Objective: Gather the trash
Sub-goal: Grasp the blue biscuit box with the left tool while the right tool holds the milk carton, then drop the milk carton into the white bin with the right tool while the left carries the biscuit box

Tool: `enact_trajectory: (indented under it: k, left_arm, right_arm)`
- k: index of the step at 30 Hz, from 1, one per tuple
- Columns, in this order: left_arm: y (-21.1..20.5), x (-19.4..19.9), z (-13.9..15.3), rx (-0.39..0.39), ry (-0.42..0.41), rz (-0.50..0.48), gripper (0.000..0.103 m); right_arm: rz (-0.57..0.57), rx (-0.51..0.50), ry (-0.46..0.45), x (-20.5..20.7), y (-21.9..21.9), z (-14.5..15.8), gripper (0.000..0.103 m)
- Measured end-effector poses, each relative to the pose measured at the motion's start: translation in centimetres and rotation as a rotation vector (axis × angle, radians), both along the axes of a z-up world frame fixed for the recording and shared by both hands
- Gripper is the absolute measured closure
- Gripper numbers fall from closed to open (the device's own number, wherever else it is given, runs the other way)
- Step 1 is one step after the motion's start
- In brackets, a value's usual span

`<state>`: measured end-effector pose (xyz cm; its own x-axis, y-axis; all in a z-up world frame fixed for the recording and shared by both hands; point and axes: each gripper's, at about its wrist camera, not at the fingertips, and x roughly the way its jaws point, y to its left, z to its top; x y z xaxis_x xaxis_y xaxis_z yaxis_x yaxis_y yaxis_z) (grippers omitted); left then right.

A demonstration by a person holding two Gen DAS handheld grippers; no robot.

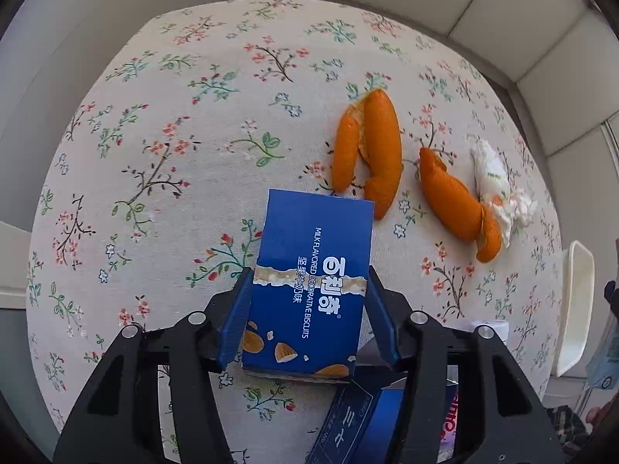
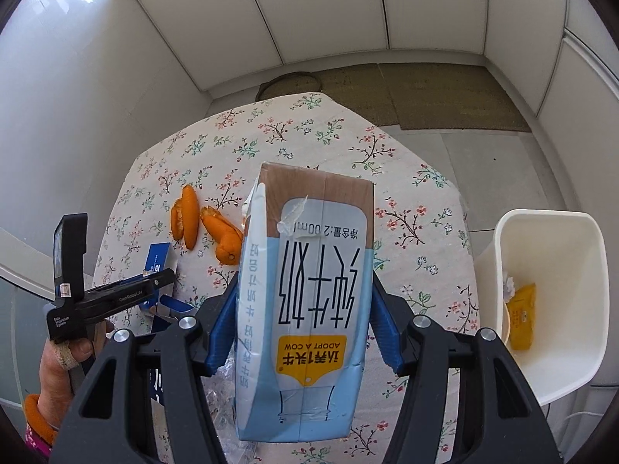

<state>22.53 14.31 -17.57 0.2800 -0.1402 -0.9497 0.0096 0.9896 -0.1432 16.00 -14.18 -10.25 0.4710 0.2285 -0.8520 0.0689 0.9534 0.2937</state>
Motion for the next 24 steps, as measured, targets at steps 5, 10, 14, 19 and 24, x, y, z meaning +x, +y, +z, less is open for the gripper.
enact_trajectory:
  k: [5, 10, 14, 19, 24]
  left_arm:
    - [1.2, -0.2, 3.0, -0.018, -0.093, 0.063, 0.051]
    - [0.9, -0.5, 6.1, -0.022, -0.175, 0.108, 0.051]
    - [-0.3, -0.9, 8.3, -0.02, -0.235, 0.123, 0.051]
    - [-2.9, -2.0, 10.4, -0.039, -0.292, 0.083, 0.051]
    - [-5.4, -3.7, 12.3, -0.075, -0.355, 0.054, 0.051]
  right_arm:
    - [-0.01, -0.003, -0.034, -0.6, -0.7, 0.9, 0.044]
    - [-0.024, -0.002, -0.07, -1.3, -1.4, 1.9, 0.044]
    - [-0.036, -0.017, -0.106, -1.7, -2.0, 2.8, 0.044]
    - [-0.069, -0.059, -0.151, -2.7, -3.2, 3.7, 0.044]
    - [-0.12, -0.113, -0.196, -3.9, -5.1, 4.6, 0.044]
